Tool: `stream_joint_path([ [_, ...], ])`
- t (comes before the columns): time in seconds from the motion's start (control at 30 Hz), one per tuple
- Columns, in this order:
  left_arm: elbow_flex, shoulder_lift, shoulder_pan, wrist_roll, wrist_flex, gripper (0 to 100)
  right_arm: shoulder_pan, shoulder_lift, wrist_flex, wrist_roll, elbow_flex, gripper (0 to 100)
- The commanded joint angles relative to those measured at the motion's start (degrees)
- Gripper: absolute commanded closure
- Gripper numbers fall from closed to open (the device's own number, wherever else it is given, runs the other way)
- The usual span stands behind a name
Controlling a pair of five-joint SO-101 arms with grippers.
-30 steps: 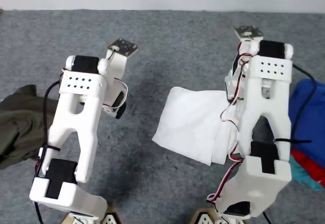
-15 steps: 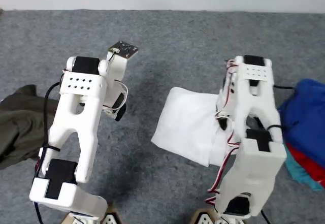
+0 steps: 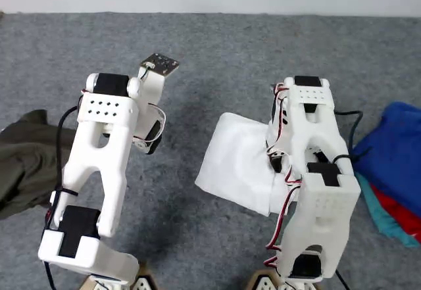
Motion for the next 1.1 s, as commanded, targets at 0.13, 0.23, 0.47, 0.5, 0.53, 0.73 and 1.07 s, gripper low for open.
stream_joint_path([
  [0.13,-0.04,-2.99,-0.44,-0.53,1.58,93,-0.13,1.27,-0.92,3.25,-2.81,99.8],
  [0.23,-0.04,-2.99,-0.44,-0.53,1.58,93,-0.13,-0.04,-0.48,3.34,-2.9,99.1],
  [0.47,0.04,-2.99,-0.44,-0.53,1.67,93,-0.13,-8.4,3.56,3.16,-10.29,98.9],
  [0.5,0.04,-2.99,-0.44,-0.53,1.67,93,-0.13,-9.71,4.79,3.08,-12.22,98.9],
  [0.53,0.04,-2.99,-0.44,-0.53,1.67,93,0.04,-11.03,6.02,3.16,-14.33,98.9],
  [0.73,0.4,-3.08,-0.79,-0.26,1.67,93,8.4,-19.3,7.96,3.08,-21.01,99.0],
  [1.07,10.51,-9.58,-5.8,-2.29,1.58,93,33.98,-27.47,7.78,7.47,-21.36,99.0],
])
